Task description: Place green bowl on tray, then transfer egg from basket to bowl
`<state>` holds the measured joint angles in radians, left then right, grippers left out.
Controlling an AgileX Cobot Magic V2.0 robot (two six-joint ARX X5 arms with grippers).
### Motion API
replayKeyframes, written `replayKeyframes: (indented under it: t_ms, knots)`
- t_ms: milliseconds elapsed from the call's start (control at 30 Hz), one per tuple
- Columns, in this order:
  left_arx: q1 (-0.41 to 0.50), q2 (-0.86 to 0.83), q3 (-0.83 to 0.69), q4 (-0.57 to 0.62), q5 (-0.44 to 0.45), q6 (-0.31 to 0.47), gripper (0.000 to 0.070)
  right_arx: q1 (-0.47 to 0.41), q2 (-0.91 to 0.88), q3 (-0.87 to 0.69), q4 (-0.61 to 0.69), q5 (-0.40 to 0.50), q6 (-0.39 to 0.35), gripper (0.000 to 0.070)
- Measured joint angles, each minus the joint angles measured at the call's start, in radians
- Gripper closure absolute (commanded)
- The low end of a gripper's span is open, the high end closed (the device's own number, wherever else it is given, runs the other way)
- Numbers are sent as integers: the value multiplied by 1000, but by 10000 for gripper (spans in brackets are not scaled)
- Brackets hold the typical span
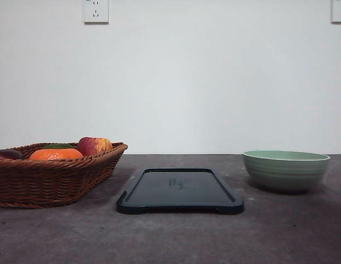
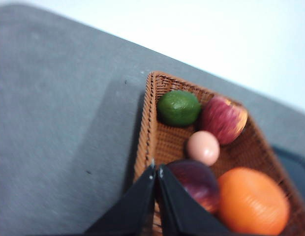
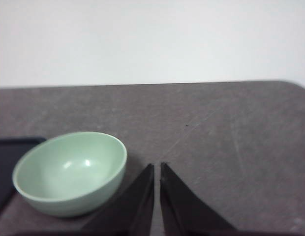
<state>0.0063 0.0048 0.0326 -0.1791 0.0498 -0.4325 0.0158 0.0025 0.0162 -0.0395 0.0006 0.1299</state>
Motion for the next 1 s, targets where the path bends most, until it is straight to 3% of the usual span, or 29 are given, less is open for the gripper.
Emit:
replayKeyframes:
  t_ms: [133, 233, 533, 700, 1000]
  knots:
    - [0, 0, 0, 12, 0, -210, 700, 0, 0, 0, 19, 0, 102, 691]
    - [0, 1, 0, 94, 0, -247, 700, 0, 0, 0, 61, 0, 131, 691]
    - [0, 1, 1, 296, 0, -91, 700, 0, 0, 0, 192, 0, 140, 693]
    - [0, 26, 47, 239, -1, -74, 699, 0, 16, 32, 161, -1, 140, 693]
    - [0, 240, 263, 93, 10, 0, 700, 0, 211, 197, 75, -54, 140, 693]
